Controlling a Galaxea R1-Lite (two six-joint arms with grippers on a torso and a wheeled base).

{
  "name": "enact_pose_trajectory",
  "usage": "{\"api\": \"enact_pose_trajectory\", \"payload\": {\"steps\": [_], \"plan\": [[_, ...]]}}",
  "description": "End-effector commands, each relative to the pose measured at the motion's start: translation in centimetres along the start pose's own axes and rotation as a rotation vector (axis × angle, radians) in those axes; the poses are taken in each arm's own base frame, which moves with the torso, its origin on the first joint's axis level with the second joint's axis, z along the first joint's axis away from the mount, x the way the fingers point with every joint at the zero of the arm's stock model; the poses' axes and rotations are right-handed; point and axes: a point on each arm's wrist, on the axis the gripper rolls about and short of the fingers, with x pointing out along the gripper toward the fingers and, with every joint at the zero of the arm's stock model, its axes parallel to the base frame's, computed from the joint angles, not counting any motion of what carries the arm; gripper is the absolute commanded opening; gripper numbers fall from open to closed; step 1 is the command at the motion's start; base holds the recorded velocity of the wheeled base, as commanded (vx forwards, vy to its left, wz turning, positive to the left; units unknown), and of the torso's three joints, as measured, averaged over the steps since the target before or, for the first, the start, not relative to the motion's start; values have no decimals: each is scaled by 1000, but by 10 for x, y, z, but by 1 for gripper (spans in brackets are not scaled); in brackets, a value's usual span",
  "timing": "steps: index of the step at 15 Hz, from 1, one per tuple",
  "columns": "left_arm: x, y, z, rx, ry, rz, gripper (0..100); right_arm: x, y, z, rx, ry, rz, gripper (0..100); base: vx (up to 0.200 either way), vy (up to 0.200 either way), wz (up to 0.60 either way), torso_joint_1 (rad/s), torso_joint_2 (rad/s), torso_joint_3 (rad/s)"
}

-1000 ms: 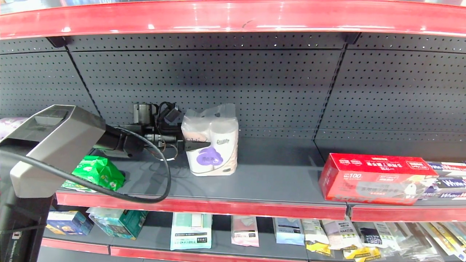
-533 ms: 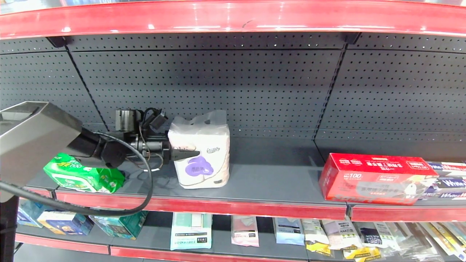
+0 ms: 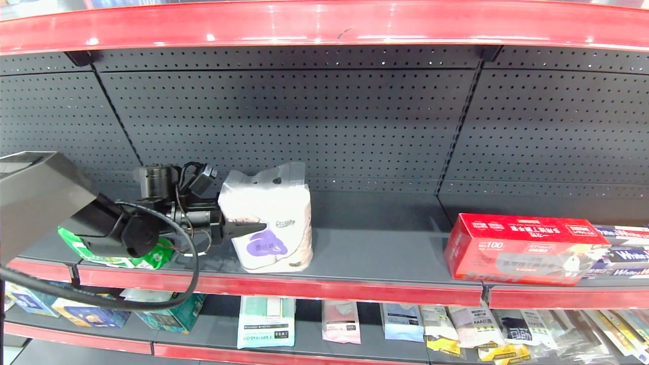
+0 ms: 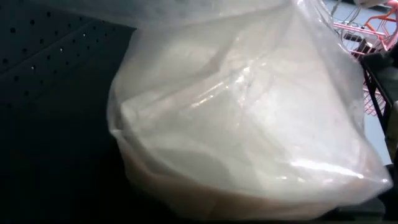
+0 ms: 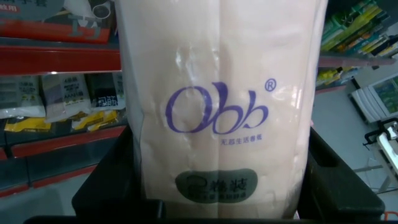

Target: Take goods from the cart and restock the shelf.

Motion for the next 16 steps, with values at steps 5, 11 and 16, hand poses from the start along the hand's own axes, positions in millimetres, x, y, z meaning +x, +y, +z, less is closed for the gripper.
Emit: {"api": "enact_pose_trajectory", "payload": {"steps": [5, 11, 16], "plan": [[1, 0, -4, -18, -8, -37, 0, 1, 0, 1, -2, 2, 2, 0, 0, 0, 0, 0, 0, 0], [2, -1, -5, -22, -11, -52, 0, 0, 0, 1, -1, 0, 1, 0, 0, 0, 0, 0, 0, 0], [4, 4, -2, -5, -15, -50, 0, 0, 0, 1, -1, 0, 1, 0, 0, 0, 0, 0, 0, 0]]}}
